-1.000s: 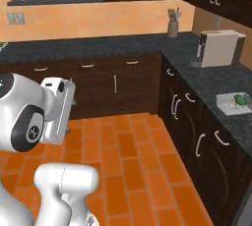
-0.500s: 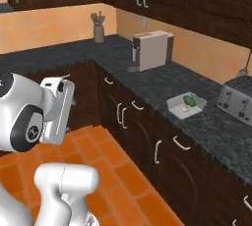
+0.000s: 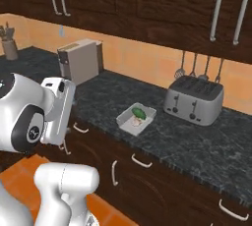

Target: Take the meat container that has the steak and place it on the second highest rack of the freezer. Then take the vegetable container that has the garlic and broccoli and place it on the highest rack of the freezer.

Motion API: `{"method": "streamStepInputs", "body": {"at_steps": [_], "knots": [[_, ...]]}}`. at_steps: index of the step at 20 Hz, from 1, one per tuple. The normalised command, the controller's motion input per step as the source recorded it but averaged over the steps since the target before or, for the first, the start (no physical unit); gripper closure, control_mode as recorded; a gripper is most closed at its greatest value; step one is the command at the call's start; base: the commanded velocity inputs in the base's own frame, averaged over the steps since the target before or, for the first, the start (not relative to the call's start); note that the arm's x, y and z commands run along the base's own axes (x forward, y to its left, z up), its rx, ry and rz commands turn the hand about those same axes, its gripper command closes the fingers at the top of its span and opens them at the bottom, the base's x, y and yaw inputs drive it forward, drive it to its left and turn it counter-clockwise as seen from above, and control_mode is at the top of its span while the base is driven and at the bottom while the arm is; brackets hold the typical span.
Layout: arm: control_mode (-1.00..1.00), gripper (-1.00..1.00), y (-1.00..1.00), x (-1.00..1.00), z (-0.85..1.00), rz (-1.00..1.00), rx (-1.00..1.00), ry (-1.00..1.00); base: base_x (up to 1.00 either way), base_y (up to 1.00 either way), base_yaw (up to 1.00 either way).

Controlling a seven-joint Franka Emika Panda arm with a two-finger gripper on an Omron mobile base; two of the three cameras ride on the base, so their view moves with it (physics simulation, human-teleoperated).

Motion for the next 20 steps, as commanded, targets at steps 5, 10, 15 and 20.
{"method": "streamStepInputs", "body": {"at_steps": [5, 10, 15, 20], "knots": [[1.0, -1.0, 0.0, 0.0, 0.0, 0.0, 0.0, 0.0, 0.89, 0.59, -0.52], [-1.0, -1.0, -0.05, 0.32, -0.78, -0.54, 0.05, 0.0, 0.1, 0.05, -0.11], [-1.0, -1.0, -0.14, 0.32, -0.88, -0.47, 0.1, 0.0, 0.0, 0.0, 0.0], [-1.0, -1.0, -0.48, 0.3, -0.65, -0.03, 0.14, 0.03, 0.0, 0.0, 0.0]]}}
